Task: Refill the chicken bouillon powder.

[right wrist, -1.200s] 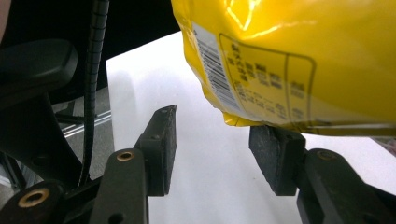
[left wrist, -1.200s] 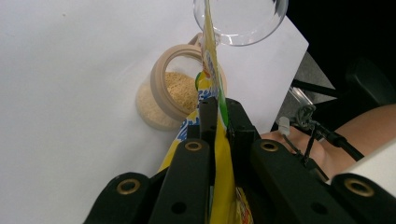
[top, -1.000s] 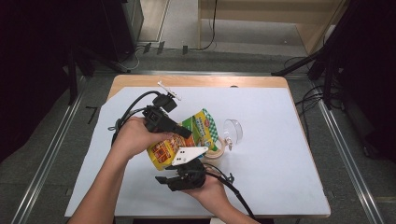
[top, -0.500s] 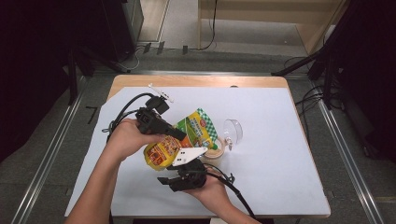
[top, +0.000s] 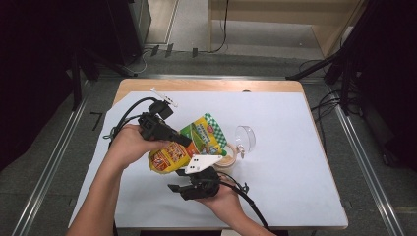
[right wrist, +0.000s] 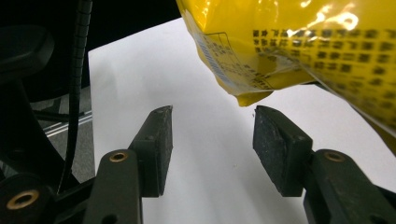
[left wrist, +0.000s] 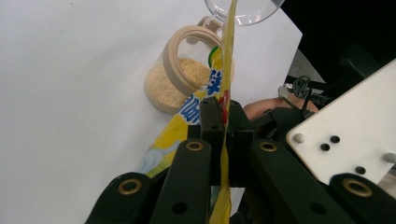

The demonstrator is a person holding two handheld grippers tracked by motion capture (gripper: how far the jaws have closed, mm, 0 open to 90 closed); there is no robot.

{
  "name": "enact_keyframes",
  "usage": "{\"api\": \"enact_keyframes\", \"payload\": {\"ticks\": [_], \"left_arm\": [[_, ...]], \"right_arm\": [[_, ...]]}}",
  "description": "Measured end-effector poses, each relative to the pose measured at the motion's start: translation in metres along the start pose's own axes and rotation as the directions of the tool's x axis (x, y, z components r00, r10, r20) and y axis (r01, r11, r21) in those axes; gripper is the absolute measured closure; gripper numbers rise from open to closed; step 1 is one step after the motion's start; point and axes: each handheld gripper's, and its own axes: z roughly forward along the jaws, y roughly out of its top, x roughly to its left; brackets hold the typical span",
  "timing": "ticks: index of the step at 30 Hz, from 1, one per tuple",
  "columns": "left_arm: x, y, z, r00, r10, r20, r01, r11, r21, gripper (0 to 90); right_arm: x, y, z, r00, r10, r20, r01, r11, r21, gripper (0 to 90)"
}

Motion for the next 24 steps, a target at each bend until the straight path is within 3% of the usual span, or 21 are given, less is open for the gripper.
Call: {"api": "enact_keyframes", "payload": {"ticks": [8,14,19,24], "left_arm": [[0.008,-0.004,-0.010,0.9999,0.001,0.012,0.000,0.9991,-0.043,89.5],[0.013,-0.007,-0.021,0.9998,0.005,-0.018,-0.006,0.9953,-0.096,89.6],[0.021,-0.010,-0.029,0.9995,0.000,-0.033,-0.005,0.9885,-0.151,89.6],[0.027,-0.010,-0.032,0.9990,0.007,-0.045,-0.016,0.9789,-0.204,89.5]], "right_arm": [[0.001,0.002,-0.006,1.0000,0.000,-0.004,0.000,1.000,-0.017,48.7],[0.002,0.006,-0.014,0.9999,0.011,-0.011,-0.011,0.999,-0.036,50.9],[0.006,0.009,-0.020,1.0000,-0.006,-0.004,0.005,1.000,-0.028,50.3],[0.005,0.006,-0.030,0.9999,0.008,-0.013,-0.008,0.999,-0.033,49.6]]}}
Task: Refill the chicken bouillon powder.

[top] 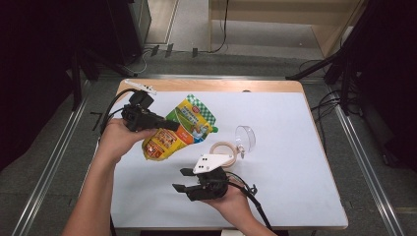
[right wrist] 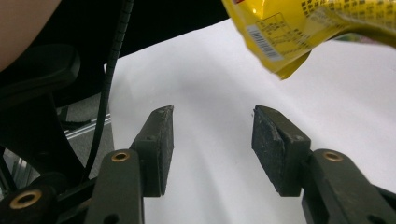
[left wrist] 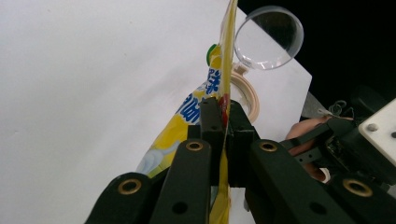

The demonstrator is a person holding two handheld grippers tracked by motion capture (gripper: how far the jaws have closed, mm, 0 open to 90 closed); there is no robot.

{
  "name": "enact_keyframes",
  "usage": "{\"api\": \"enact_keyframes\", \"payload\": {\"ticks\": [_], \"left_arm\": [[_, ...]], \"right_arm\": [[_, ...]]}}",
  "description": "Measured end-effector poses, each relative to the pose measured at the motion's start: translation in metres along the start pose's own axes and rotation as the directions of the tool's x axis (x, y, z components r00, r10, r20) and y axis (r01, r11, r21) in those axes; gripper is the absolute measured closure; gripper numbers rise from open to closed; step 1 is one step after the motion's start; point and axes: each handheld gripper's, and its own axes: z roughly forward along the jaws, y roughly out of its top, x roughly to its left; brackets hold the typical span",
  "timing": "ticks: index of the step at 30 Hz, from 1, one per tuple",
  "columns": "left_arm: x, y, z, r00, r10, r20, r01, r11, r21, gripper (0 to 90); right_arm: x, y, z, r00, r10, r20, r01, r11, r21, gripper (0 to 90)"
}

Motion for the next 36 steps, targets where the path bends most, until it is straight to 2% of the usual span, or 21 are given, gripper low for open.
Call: {"api": "enact_keyframes", "payload": {"ticks": [6,10,14,23,28,33,36], "left_arm": [[0.011,0.001,0.004,0.9998,-0.013,-0.014,0.012,0.9997,-0.023,89.5],[0.020,0.001,0.012,0.9991,-0.012,-0.042,0.011,0.9997,-0.020,89.5],[0.027,0.001,0.019,0.9990,-0.008,-0.043,0.006,0.9993,-0.036,89.5],[0.038,0.002,0.035,0.9986,-0.007,-0.053,0.003,0.9977,-0.067,89.5],[0.043,-0.001,0.041,0.9973,-0.015,-0.071,0.010,0.9980,-0.062,89.5],[0.049,-0.006,0.044,0.9978,-0.023,-0.062,0.019,0.9973,-0.070,89.5],[0.051,-0.009,0.046,0.9970,-0.027,-0.072,0.023,0.9976,-0.065,89.5]], "right_arm": [[0.001,-0.004,-0.014,0.9999,0.006,0.011,-0.006,1.000,-0.004,49.1],[-0.002,-0.007,-0.022,0.9996,0.014,0.026,-0.014,1.000,-0.004,48.8],[-0.006,-0.009,-0.026,0.9991,0.024,0.036,-0.023,1.000,-0.010,48.7],[-0.009,-0.013,-0.023,0.9985,0.038,0.039,-0.038,0.999,-0.003,48.4],[-0.011,-0.014,-0.021,0.9983,0.042,0.040,-0.042,0.999,0.004,48.4],[-0.012,-0.015,-0.021,0.9982,0.045,0.040,-0.045,0.999,0.005,48.4],[-0.012,-0.016,-0.020,0.9981,0.050,0.037,-0.050,0.999,0.006,48.4]]}}
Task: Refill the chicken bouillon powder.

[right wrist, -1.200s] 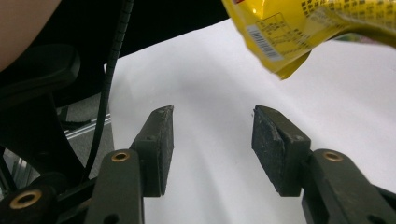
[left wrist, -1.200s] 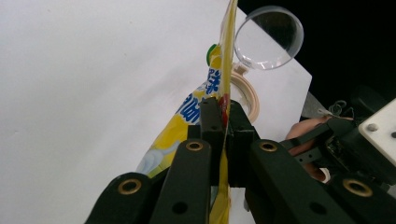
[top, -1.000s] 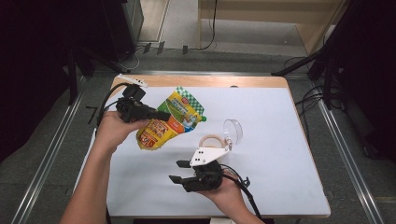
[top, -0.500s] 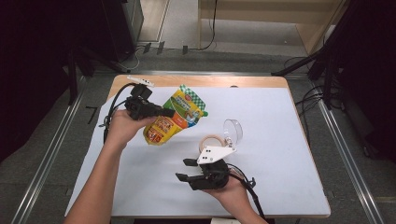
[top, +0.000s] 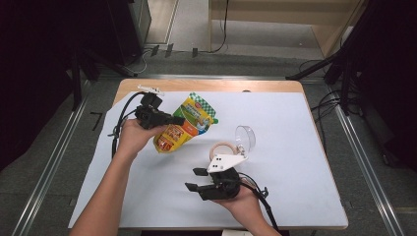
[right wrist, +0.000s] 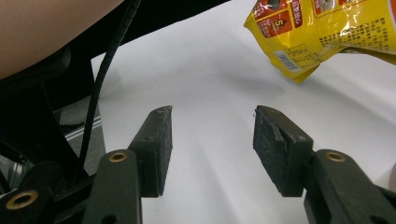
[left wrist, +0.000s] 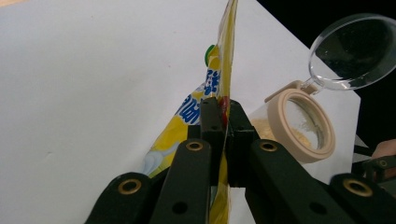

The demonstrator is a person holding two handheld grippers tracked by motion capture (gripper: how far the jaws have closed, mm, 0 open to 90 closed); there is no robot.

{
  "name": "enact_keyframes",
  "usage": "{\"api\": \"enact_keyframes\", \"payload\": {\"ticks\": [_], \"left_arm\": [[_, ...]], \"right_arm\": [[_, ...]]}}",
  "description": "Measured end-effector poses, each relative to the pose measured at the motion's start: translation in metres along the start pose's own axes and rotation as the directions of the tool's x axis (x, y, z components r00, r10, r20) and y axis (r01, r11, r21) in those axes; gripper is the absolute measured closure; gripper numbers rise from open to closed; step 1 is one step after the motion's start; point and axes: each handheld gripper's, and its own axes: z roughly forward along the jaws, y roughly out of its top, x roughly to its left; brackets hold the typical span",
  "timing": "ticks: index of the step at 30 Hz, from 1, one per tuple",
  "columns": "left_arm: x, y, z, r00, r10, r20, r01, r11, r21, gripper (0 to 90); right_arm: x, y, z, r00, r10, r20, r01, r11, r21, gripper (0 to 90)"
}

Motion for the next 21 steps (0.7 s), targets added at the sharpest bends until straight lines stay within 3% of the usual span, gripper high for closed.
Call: {"api": "enact_keyframes", "payload": {"ticks": [9,15,21], "left_arm": [[0.003,-0.006,0.002,0.9997,-0.002,-0.023,0.003,0.9999,0.015,89.5],[0.005,-0.010,0.000,0.9998,-0.016,-0.011,0.016,0.9999,0.002,89.5],[0.004,-0.017,-0.007,0.9995,-0.009,-0.031,0.009,0.9999,-0.008,88.8]], "right_arm": [[-0.001,0.000,0.000,1.0000,0.002,0.003,-0.002,1.000,0.002,48.4],[-0.004,0.000,-0.002,0.9998,0.014,0.012,-0.014,1.000,-0.005,48.5],[-0.004,0.001,-0.003,0.9998,0.009,0.017,-0.009,1.000,-0.005,48.5]]}}
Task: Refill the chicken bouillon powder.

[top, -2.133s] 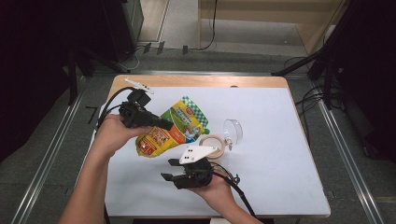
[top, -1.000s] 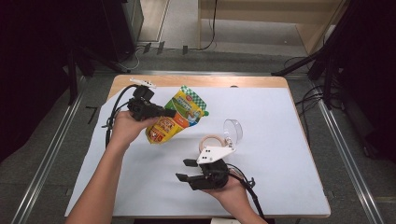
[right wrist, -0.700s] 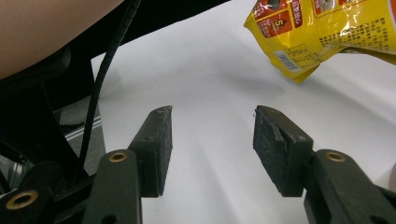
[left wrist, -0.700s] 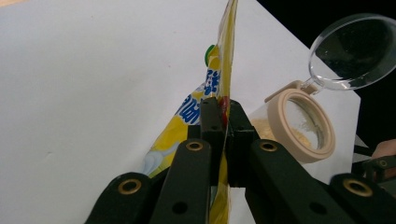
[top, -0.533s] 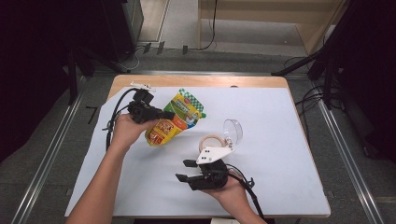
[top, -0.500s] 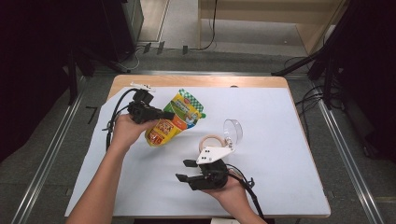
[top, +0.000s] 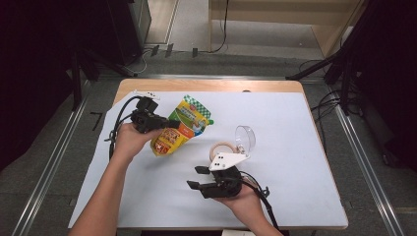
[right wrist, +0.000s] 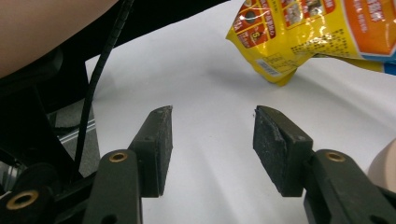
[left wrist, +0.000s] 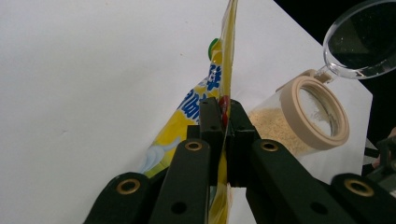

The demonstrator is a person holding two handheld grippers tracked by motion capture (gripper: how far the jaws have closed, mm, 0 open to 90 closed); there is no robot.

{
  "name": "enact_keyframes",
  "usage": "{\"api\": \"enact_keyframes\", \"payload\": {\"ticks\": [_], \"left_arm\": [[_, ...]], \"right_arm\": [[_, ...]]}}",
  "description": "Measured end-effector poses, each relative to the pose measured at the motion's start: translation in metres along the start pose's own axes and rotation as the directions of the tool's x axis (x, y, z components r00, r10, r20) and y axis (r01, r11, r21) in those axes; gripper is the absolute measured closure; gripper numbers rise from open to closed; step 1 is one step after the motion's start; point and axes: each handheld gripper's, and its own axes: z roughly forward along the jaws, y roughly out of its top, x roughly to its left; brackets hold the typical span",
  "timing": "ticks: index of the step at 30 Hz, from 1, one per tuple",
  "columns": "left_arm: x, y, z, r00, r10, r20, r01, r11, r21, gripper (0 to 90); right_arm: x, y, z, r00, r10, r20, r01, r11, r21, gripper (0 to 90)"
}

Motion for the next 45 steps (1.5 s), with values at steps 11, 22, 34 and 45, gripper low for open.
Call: {"api": "enact_keyframes", "payload": {"ticks": [11,22,34,45], "left_arm": [[0.002,-0.015,-0.018,0.9992,-0.040,-0.003,0.040,0.9990,-0.021,87.4],[0.000,-0.042,-0.041,0.9981,-0.062,-0.005,0.062,0.9961,-0.063,86.5],[-0.001,-0.054,-0.053,0.9991,-0.043,-0.006,0.043,0.9982,-0.042,85.6],[-0.001,-0.055,-0.058,0.9997,-0.018,0.016,0.019,0.9993,-0.033,78.1]], "right_arm": [[-0.004,0.005,-0.006,0.9998,-0.006,0.016,0.006,1.000,-0.014,48.6],[-0.005,0.008,-0.006,0.9990,-0.032,0.032,0.032,0.999,-0.005,48.6],[-0.007,0.010,-0.004,0.9983,-0.044,0.039,0.044,0.999,0.002,48.7],[-0.005,0.009,-0.001,0.9983,-0.049,0.032,0.049,0.999,0.011,48.7]]}}
